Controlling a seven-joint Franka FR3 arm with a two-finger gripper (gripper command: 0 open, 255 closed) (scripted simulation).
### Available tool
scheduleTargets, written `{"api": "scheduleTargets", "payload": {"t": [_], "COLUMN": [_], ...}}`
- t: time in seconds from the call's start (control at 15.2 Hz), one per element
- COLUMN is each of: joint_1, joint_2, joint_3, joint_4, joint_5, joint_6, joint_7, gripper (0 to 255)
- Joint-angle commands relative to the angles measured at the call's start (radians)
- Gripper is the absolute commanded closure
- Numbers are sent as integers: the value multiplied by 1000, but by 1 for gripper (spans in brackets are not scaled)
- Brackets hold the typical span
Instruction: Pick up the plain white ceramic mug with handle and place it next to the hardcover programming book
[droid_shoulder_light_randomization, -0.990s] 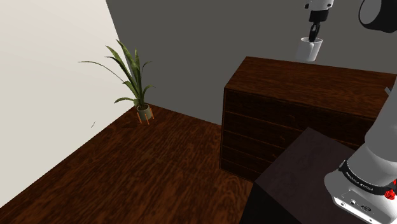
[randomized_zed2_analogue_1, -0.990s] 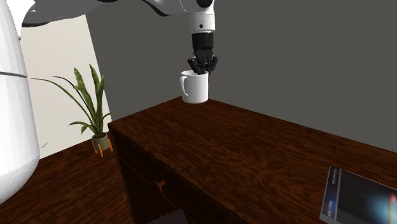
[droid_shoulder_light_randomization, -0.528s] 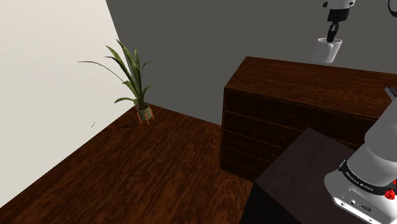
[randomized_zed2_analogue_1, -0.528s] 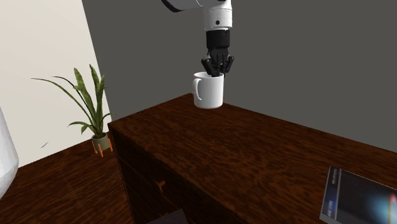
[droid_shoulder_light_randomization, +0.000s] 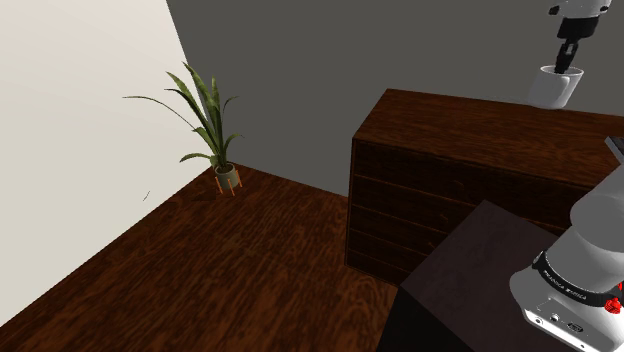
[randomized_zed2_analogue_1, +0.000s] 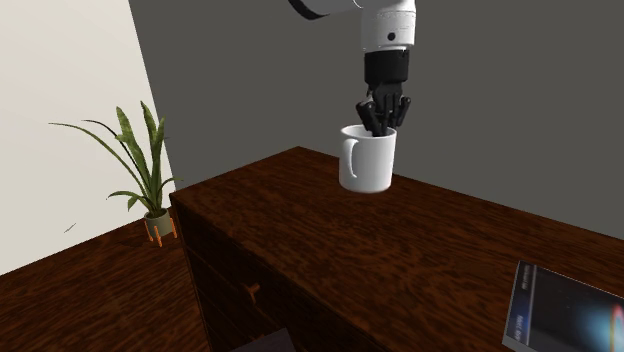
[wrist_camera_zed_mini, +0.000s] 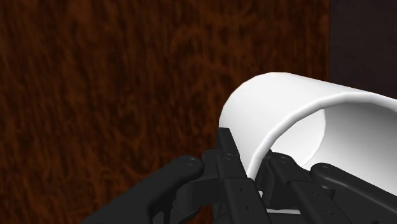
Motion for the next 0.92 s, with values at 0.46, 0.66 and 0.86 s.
{"api": "scheduleTargets", "payload": {"t": [0.46,0.66,0.86], "joint_1": [-84,-114,-144], "joint_2": [-111,-131,-139], "joint_3": [-88,-123,-163], "joint_4": [-88,-101,-104], "joint_5": [-85,-104,-116], "joint_6": [21,29,37], "joint_7": [-150,-209,-275], "gripper": [255,255,255]}}
